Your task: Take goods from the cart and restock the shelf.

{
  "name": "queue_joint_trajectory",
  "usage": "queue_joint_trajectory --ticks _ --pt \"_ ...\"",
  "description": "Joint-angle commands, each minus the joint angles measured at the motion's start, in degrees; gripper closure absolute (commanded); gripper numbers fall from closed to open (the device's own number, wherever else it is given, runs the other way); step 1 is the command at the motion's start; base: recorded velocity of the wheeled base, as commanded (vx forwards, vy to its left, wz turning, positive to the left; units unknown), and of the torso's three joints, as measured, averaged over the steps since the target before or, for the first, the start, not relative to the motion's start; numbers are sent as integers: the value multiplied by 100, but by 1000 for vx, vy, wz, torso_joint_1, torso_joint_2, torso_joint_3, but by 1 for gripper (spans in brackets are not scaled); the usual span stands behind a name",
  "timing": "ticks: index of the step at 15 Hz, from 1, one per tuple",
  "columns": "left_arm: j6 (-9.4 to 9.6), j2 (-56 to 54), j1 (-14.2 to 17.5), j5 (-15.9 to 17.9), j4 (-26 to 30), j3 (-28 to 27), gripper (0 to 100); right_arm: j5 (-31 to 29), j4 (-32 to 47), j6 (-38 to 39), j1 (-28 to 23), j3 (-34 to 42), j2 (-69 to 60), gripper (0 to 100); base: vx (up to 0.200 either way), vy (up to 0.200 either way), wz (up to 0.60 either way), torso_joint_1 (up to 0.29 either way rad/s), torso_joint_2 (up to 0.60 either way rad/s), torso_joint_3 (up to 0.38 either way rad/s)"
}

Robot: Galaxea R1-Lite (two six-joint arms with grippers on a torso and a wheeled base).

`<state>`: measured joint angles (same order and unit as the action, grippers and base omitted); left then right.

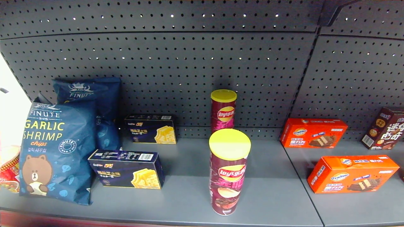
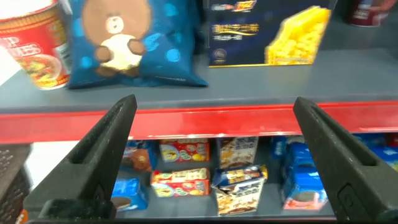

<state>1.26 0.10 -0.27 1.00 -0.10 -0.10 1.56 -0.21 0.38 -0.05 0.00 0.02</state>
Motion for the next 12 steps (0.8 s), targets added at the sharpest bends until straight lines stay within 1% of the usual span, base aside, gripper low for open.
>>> queue_joint_trajectory --ticks 1,2,7,12 --pt "-20 -10 0 -12 1 1 0 2 -6 -3 5 0 -2 0 0 0 0 0 0 0" --pt "-64 -10 0 -3 1 1 0 2 3 -3 5 0 -2 0 0 0 0 0 0 0" --pt "-29 -1 0 111 1 1 0 20 3 -3 5 0 -2 0 0 0 0 0 0 0" --pt "-29 -1 0 137 1 1 0 11 3 -3 5 0 -2 0 0 0 0 0 0 0"
